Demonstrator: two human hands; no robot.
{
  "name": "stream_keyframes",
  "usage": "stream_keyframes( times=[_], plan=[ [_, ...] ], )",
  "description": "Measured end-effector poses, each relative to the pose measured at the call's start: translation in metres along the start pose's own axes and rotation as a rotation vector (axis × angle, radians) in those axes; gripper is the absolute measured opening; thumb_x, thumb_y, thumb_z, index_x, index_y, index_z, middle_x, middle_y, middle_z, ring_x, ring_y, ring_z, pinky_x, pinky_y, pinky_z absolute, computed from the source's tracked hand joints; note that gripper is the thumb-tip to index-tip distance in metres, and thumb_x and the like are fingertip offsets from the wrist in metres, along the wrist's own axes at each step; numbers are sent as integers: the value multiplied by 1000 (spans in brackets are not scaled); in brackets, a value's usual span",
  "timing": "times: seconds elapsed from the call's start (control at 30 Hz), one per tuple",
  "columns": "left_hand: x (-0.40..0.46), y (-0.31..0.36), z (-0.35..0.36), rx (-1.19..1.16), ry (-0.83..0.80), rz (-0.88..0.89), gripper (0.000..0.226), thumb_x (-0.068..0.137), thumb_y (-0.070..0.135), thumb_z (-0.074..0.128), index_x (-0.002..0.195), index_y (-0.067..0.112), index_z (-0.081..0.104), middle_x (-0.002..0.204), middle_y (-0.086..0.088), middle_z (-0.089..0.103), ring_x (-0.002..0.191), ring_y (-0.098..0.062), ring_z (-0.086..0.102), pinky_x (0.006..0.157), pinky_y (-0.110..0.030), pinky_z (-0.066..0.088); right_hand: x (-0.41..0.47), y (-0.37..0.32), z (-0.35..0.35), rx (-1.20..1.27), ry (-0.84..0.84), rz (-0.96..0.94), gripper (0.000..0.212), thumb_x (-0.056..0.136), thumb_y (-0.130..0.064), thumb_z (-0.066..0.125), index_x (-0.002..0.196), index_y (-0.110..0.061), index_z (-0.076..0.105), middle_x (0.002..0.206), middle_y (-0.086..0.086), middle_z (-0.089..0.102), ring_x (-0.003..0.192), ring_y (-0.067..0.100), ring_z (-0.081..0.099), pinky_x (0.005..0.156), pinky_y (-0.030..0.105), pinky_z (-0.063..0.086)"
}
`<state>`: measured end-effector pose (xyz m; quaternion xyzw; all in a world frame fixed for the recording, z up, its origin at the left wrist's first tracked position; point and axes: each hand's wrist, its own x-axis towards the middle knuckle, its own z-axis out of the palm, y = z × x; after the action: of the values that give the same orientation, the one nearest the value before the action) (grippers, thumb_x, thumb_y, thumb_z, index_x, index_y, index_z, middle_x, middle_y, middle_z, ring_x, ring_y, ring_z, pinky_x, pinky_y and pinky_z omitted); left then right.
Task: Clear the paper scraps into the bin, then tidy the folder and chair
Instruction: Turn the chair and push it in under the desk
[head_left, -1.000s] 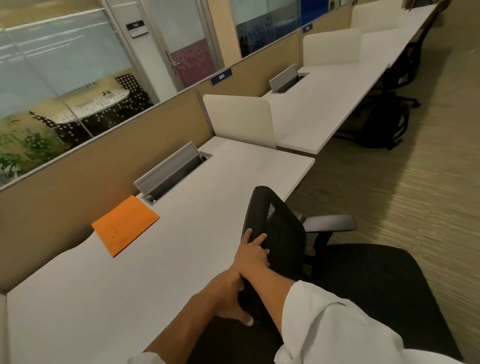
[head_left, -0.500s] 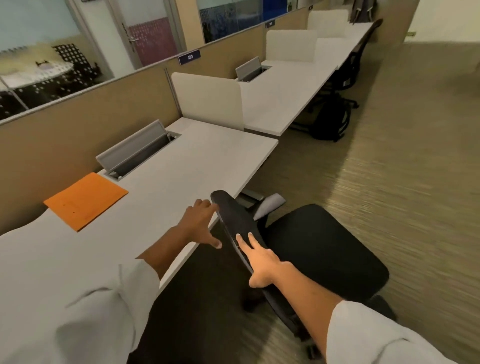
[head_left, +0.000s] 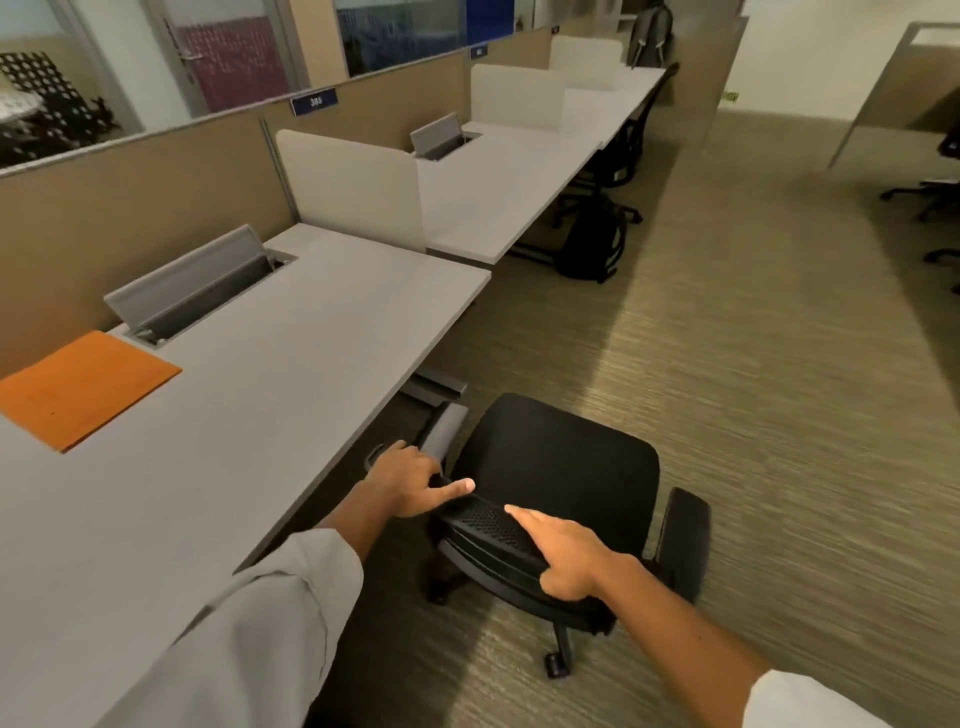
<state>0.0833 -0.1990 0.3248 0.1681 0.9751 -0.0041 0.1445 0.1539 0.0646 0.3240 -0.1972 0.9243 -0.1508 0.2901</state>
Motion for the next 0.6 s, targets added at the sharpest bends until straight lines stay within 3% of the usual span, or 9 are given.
stream_keyframes(
  times=[0.03,0.1,0.2,0.3,0.4,0.47,0.53,0.6],
  plan=[
    [-4,10,4,22,13,4,109,74,96,-2,101,23,75,100,-3,73,103,-19,62,106,-45,39,-8,6,6,-31,43,-3,99,76,-27,66,158,-36,11,163,-7,30,142,23,42,110,40,43],
    [-11,30,13,68,28,9,109,76,94,-3,107,25,75,108,-4,69,107,-22,57,101,-44,39,-22,20,19,-97,139,-17,100,74,-65,62,157,-33,18,158,-8,39,138,20,47,108,41,43],
    [-23,63,22,86,-7,-11,111,74,94,-7,121,29,71,121,-5,64,117,-24,52,102,-46,36,-40,51,26,-171,217,-34,113,66,-100,33,155,-31,25,153,-7,47,133,19,51,105,42,44],
    [-32,96,23,51,-23,-54,114,72,94,-8,121,27,71,123,-3,67,121,-22,53,108,-49,33,-53,81,18,-235,279,-42,116,65,-104,17,151,-29,36,146,-3,56,128,23,56,100,44,47],
    [-34,127,24,-37,-64,-132,116,67,98,-5,118,26,71,116,-1,72,118,-18,60,117,-51,27,-63,106,14,-286,386,-72,111,66,-103,9,134,-28,54,120,0,70,108,25,66,84,42,49],
    [-36,144,30,-67,-54,-186,123,57,102,-8,115,27,70,101,-2,74,101,-19,66,93,-39,45,-70,120,13,-327,448,-78,108,67,-103,6,117,-25,62,100,1,72,93,26,68,76,42,45],
    [-35,164,35,-76,-11,-237,121,55,104,-7,111,29,71,91,-1,74,87,-18,67,69,-32,42,-78,139,10,-349,485,-72,107,66,-103,4,104,-23,65,87,1,70,83,26,66,73,43,40],
    [-34,176,38,-80,7,-281,116,58,104,-3,108,30,71,88,0,73,82,-17,66,63,-31,39,-82,150,3,-360,489,-68,108,64,-104,3,97,-21,65,79,2,67,77,26,64,70,42,37]
  ],
)
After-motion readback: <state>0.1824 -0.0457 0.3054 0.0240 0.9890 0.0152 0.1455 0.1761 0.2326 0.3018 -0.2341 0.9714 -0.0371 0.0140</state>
